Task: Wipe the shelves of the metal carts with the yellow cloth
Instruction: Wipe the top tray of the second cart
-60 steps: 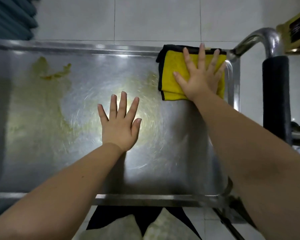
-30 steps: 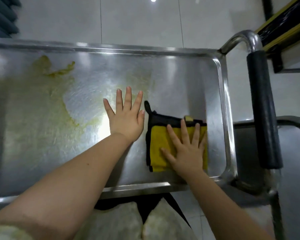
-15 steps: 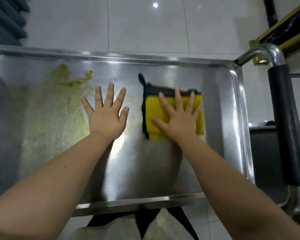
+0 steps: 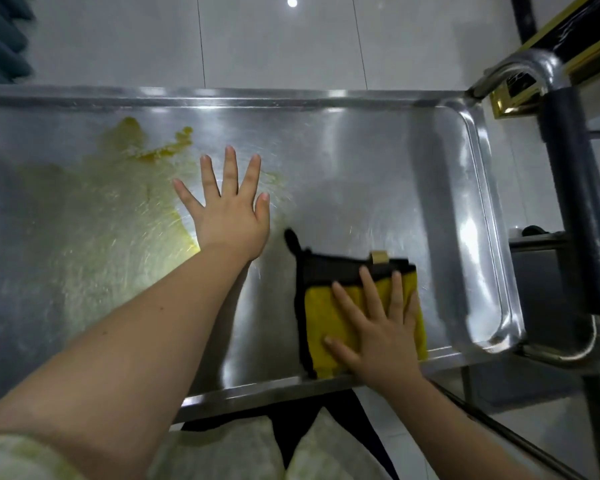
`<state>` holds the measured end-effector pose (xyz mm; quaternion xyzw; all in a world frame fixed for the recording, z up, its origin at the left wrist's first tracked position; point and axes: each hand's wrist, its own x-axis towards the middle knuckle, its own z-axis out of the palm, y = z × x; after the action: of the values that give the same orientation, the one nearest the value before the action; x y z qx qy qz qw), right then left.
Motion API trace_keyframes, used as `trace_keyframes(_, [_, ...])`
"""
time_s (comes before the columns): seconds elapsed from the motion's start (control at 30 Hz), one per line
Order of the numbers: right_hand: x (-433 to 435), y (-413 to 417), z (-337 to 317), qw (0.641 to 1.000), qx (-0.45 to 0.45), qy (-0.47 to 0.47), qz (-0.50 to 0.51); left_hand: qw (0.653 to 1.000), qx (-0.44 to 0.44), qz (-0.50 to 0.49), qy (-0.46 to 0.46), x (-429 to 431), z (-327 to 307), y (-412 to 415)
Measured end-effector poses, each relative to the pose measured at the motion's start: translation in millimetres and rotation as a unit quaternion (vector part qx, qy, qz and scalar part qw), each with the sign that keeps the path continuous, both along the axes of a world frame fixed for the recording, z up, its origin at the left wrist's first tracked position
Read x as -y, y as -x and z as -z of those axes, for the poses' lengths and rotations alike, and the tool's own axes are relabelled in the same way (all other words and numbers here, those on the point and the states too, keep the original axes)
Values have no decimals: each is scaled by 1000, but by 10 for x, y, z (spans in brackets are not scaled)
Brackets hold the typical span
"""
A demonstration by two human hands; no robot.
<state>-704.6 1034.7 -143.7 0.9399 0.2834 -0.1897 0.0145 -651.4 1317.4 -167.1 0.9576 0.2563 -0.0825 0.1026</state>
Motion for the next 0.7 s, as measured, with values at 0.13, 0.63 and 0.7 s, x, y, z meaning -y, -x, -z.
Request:
trace_keyframes(0.13, [-69,-234,29,1000,3,2,-28,1000,14,4,-5,-13,16,4])
trace_keyframes(0.63, [-952,-2718,165,994,72,-21,76,1000,4,-6,1,7,18,-39])
trace_keyframes(0.7, [-362,-2978,124,988,61,-1,141,1000,3,-7,-2,39,23,-67])
